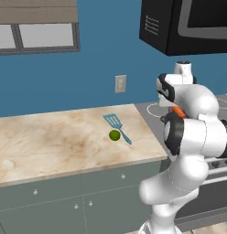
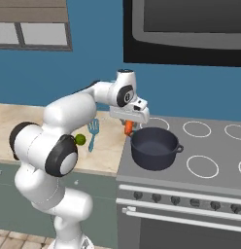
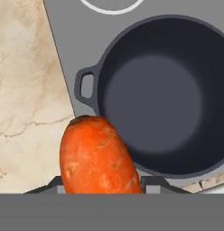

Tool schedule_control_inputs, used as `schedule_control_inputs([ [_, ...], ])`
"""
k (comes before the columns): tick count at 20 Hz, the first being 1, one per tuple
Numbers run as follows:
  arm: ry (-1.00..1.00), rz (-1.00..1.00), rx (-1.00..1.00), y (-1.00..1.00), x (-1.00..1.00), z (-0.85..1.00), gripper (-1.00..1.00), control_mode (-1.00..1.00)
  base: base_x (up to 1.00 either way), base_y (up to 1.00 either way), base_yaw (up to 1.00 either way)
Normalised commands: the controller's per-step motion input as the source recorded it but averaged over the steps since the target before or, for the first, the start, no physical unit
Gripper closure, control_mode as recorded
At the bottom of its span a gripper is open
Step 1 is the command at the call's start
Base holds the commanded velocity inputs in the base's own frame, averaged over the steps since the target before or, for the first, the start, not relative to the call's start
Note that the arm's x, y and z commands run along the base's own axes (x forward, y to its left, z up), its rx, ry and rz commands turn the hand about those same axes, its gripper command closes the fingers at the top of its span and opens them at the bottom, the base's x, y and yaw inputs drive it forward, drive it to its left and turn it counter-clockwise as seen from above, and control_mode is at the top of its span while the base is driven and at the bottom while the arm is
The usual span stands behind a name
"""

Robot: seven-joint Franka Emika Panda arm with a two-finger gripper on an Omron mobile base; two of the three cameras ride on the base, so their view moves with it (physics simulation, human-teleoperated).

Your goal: Put the carrot and lime in the pot. Retrieve the spatula and lightly stir the vegetables in the pot.

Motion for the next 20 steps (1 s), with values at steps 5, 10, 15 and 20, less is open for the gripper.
schedule_control_inputs([
  [5, -0.01, 0.00, 0.00, -0.69, 0.12, -0.17, 1.00, -1.00, 0.00, 0.00, 0.00],
  [10, -0.01, 0.00, 0.07, -0.44, -0.01, -0.28, 1.00, -1.00, 0.00, 0.00, 0.00],
  [15, 0.00, 0.00, 0.03, -0.21, 0.03, -0.37, 1.00, -1.00, 0.00, 0.00, 0.00],
  [20, 0.00, 0.00, 0.00, -0.04, 0.24, -0.28, 1.00, -1.00, 0.00, 0.00, 0.00],
])
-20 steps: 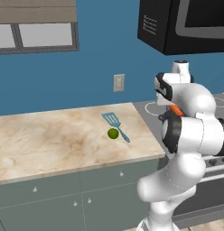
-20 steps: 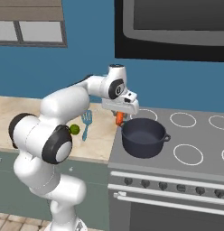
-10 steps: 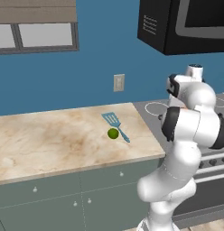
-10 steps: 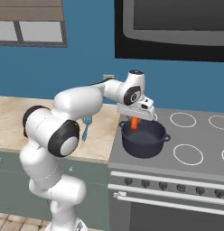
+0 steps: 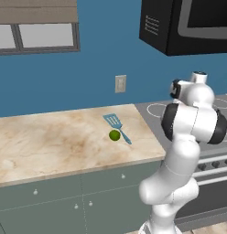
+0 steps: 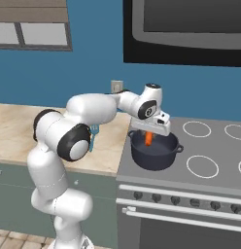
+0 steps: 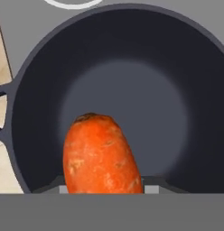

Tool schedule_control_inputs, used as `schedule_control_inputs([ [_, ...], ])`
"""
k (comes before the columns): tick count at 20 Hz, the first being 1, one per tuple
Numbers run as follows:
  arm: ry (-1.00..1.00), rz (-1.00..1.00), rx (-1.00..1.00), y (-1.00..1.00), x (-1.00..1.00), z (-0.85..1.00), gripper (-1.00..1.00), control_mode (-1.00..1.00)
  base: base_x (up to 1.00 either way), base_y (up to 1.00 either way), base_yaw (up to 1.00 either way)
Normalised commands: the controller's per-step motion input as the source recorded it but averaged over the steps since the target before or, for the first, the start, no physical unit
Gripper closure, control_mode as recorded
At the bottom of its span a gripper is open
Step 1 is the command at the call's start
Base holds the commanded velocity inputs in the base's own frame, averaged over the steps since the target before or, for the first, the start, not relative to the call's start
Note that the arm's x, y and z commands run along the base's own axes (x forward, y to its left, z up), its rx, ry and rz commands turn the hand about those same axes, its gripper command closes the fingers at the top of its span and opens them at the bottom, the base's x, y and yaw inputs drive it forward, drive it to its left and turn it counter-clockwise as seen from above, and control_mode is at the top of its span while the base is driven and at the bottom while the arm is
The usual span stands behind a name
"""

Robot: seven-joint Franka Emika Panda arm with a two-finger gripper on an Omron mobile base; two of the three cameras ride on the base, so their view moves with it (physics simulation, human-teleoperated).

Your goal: Put the carrot and lime in the pot. Retrieve the spatula and lightly stir the vegetables in the pot.

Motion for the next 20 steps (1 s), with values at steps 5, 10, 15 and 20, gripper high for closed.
schedule_control_inputs([
  [5, 0.00, 0.00, -0.01, 0.00, 0.13, -0.40, 1.00, -1.00, 0.00, 0.00, 0.00],
  [10, 0.00, 0.03, 0.00, -0.09, 0.04, -0.25, 1.00, -1.00, 0.00, 0.00, 0.00],
  [15, 0.00, 0.04, 0.00, -0.07, 0.11, -0.20, 1.00, -1.00, 0.00, 0.00, 0.00],
  [20, 0.01, 0.04, 0.00, -0.01, 0.13, -0.24, 1.00, -1.00, 0.00, 0.00, 0.00],
])
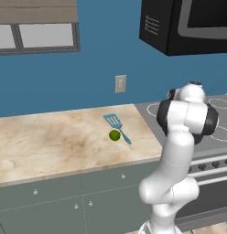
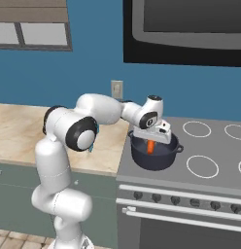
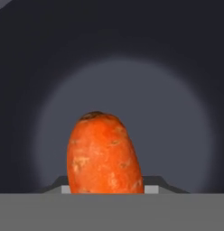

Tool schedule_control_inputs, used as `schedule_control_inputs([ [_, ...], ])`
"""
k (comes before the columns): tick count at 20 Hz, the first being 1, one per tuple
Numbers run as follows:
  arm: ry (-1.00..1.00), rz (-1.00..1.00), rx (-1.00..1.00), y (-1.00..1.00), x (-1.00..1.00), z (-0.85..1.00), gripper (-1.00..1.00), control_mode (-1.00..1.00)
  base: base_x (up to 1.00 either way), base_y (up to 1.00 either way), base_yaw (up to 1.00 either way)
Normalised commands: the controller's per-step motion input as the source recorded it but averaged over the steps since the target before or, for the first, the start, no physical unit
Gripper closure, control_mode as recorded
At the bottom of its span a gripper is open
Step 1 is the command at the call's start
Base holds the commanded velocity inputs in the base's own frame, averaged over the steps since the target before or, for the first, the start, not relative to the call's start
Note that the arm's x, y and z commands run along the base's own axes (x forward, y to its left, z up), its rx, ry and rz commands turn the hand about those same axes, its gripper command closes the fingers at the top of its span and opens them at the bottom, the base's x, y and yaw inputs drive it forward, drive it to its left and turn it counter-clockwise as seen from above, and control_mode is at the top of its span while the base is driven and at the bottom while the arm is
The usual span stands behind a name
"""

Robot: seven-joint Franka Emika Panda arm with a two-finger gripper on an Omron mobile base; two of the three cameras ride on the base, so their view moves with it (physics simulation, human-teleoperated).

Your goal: Put the carrot and lime in the pot. Retrieve the spatula and lightly stir the vegetables in the pot.

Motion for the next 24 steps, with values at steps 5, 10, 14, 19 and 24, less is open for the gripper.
schedule_control_inputs([
  [5, 0.00, 0.05, 0.00, -0.04, 0.07, -0.18, 1.00, -1.00, 0.00, 0.00, 0.00],
  [10, 0.00, 0.04, 0.00, -0.05, 0.16, -0.15, 1.00, -1.00, 0.00, 0.00, 0.00],
  [14, 0.00, 0.04, 0.00, -0.04, 0.07, -0.11, 1.00, -1.00, 0.00, 0.00, 0.00],
  [19, 0.00, 0.07, 0.00, -0.07, 0.00, -0.02, -1.00, -1.00, 0.00, 0.00, 0.00],
  [24, -0.01, 0.05, 0.00, -0.03, -0.02, 0.03, -1.00, -1.00, 0.00, 0.00, 0.00],
])
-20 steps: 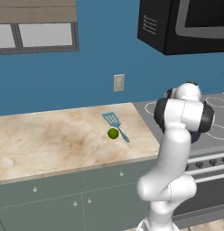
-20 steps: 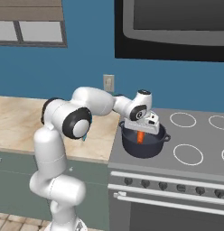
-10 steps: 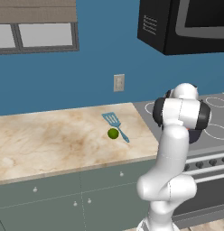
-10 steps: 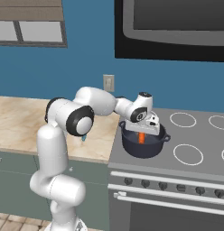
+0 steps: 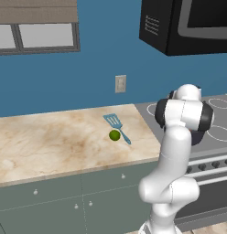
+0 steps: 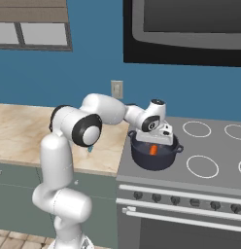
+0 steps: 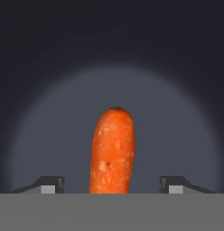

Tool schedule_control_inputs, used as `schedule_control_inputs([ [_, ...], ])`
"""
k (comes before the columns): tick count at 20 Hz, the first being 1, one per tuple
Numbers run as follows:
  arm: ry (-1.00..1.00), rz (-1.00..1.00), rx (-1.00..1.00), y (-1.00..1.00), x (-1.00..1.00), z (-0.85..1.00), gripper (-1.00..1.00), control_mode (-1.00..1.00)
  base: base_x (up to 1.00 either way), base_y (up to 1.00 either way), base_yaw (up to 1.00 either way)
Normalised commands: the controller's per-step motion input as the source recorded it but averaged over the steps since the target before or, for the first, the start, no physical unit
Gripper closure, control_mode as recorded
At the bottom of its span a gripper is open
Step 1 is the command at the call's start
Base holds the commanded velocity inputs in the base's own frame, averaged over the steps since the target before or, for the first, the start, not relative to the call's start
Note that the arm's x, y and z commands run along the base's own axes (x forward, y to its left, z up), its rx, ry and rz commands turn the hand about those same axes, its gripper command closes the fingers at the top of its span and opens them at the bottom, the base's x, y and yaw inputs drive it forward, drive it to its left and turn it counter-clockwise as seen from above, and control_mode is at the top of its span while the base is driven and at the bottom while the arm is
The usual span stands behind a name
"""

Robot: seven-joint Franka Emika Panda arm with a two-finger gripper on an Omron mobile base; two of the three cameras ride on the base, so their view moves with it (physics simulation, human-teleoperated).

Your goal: Put the carrot and lime in the pot. Retrieve the spatula and lightly stir the vegetables in the pot.

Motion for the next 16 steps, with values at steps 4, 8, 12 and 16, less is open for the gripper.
schedule_control_inputs([
  [4, -0.05, 0.01, 0.00, -0.06, -0.16, 0.11, -1.00, -1.00, 0.00, 0.00, 0.00],
  [8, 0.00, 0.00, 0.00, -0.17, -0.21, 0.30, -1.00, -1.00, 0.00, 0.00, 0.00],
  [12, 0.00, 0.00, 0.00, -0.11, -0.39, 0.31, -1.00, -1.00, 0.00, 0.00, 0.00],
  [16, -0.06, 0.00, 0.00, 0.01, -0.27, 0.33, -1.00, -1.00, 0.00, 0.00, 0.00],
])
